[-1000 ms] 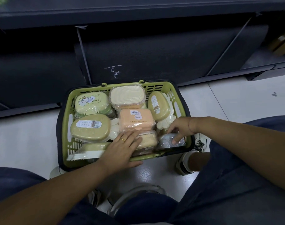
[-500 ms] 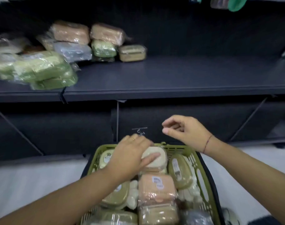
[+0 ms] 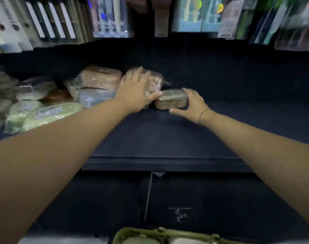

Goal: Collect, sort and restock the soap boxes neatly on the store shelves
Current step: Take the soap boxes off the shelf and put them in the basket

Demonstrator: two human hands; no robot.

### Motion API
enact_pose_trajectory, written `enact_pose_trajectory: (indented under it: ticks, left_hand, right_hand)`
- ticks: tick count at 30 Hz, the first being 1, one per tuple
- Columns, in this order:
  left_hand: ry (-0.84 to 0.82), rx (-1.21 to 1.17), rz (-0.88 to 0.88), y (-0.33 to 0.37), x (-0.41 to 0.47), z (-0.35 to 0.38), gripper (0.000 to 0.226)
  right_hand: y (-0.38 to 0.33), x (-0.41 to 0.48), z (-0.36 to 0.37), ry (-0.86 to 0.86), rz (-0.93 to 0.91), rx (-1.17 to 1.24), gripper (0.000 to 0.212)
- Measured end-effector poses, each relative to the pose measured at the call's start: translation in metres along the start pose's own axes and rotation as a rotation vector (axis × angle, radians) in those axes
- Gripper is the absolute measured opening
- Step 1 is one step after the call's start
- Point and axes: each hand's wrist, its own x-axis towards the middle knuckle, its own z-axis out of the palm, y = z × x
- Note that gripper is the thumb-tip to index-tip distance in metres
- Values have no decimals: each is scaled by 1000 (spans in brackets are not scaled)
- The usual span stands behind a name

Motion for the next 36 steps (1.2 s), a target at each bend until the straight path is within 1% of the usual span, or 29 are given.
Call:
enact_pose_trajectory:
  ticks: [2, 4, 8, 10, 13, 15, 17, 19, 21, 23, 24, 27, 30, 32, 33, 36]
  left_hand:
    - [-83, 55, -40, -6, 39, 2, 87]
    - [-151, 100, -44, -12, 69, 6, 90]
    - [-312, 97, -114, -28, 98, 12, 103]
    - [-349, 192, -108, -32, 101, 7, 110]
    - [-378, 336, -70, -29, 97, -1, 103]
    - [-396, 357, -65, -20, 87, -6, 106]
    - [-398, 294, -58, -10, 73, -9, 108]
    - [-377, 183, -52, -2, 55, -11, 105]
    - [-350, 143, -54, 4, 37, -13, 101]
    - [-312, 135, -50, 12, 13, -19, 97]
    - [-274, 116, -40, 17, -1, -23, 95]
    - [-92, 8, 6, 41, -55, -41, 94]
    - [22, -163, 115, 62, -126, -60, 95]
    - [34, -296, 163, 70, -181, -71, 93]
    - [17, -349, 157, 72, -209, -72, 92]
    - [-115, -419, 54, 74, -284, -56, 86]
  right_hand:
    - [8, 31, 3, -14, -3, -65, 99]
    - [17, 55, 7, -43, -22, -162, 99]
    - [37, 69, 21, -114, -99, -256, 83]
    - [41, 64, 19, -57, -134, -331, 76]
    - [44, 49, 7, 85, -137, -441, 63]
    - [47, 32, 0, 111, -138, -464, 58]
    - [51, 10, -4, 73, -115, -442, 58]
    - [51, -12, -12, -2, -53, -324, 56]
    - [49, -33, -24, -61, -10, -222, 54]
    - [44, -60, -35, -75, 12, -230, 52]
    - [42, -75, -41, -74, 22, -246, 52]
    - [31, -128, -54, -60, 61, -253, 53]
    - [21, -195, -71, -32, 94, -198, 54]
    - [17, -245, -83, -8, 82, -138, 53]
    - [16, -269, -87, 1, 75, -107, 53]
    - [23, -331, -87, 7, 100, -51, 57]
